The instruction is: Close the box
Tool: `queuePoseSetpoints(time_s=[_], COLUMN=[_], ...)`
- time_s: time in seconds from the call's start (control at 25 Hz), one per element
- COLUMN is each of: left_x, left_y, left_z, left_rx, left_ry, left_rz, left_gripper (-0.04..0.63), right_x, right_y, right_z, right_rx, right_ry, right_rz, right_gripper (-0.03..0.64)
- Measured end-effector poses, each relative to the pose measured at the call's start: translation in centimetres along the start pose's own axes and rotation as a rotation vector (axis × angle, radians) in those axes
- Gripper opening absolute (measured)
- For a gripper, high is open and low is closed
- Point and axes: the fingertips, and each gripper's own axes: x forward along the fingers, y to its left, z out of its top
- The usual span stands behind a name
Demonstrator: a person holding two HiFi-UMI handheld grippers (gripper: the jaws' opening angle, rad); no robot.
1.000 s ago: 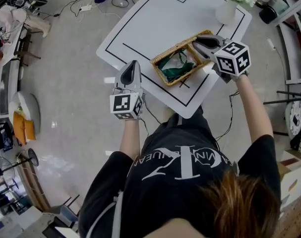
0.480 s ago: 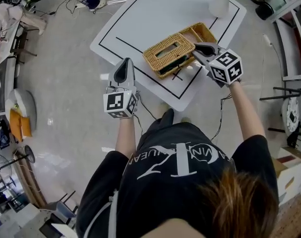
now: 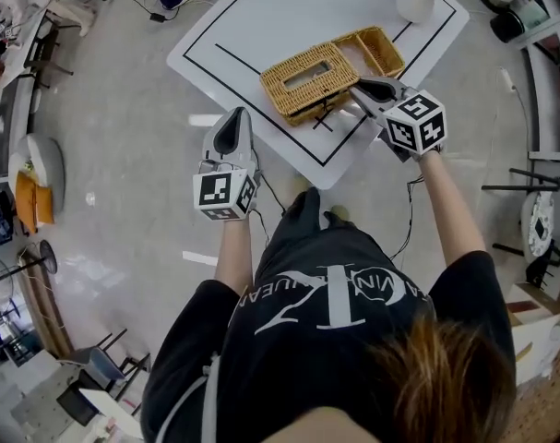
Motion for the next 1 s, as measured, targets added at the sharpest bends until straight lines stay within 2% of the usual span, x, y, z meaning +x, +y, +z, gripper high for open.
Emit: queuePoseSetpoints(time_s=[0.28,0.56,0.84,1.0], left_x=[-1.8,-3.4,-5.0,-5.8], left_y=[-0.6,-2.2,-3.4,-4.4], left_z=[-0.5,-0.6,0.2,1.0], left_rx=[-0.007,-0.005,0.005,0.019], left_ry=[-0.003,-0.01,-0.037,-0.056], left_rz=[0.047,0.057,0.076,0.082], left_gripper=[0.014,0.014,0.014,0.014], right_x=[-0.8,-2.5,-5.3,-7.4], right_y=[0.7,1.6,2.9,4.0], right_z=[-0.7,-0.3,0.7,1.2], right_rx=[0.014,0.023,0.033,0.033], right_ry=[-0.008,-0.052,-0.133,-0.177], right_rz=[0.021,0.031,0.018,0.019], right_gripper=[0.051,0.049,0.001,0.0])
